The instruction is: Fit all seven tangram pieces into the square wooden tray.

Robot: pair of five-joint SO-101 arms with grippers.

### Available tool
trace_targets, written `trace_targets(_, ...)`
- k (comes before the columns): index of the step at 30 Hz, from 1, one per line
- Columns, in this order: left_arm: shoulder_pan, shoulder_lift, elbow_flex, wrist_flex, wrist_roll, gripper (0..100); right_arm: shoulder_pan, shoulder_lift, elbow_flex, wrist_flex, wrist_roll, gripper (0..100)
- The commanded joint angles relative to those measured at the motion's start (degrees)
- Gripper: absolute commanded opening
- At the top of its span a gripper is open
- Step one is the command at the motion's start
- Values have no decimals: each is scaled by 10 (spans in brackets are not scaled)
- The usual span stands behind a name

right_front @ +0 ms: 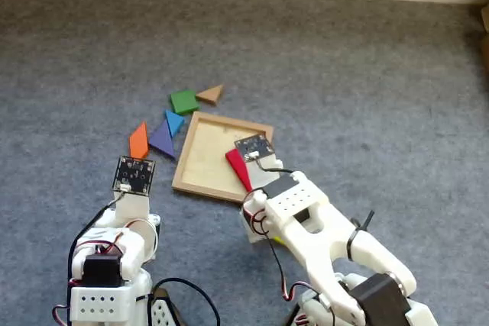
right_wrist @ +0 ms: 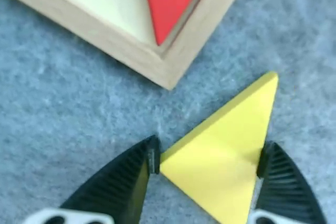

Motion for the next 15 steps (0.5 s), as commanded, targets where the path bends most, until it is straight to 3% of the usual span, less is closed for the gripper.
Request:
trace_targets(1,-6,1,12,2,2,7,0,-15,-3,-6,-5,282)
trace_targets(8,-6,1,12,2,2,7,42,-15,-3,-2,-4,282)
trace_targets(15,-6,1,12,2,2,7,-26,-15,-3,33,-4,350)
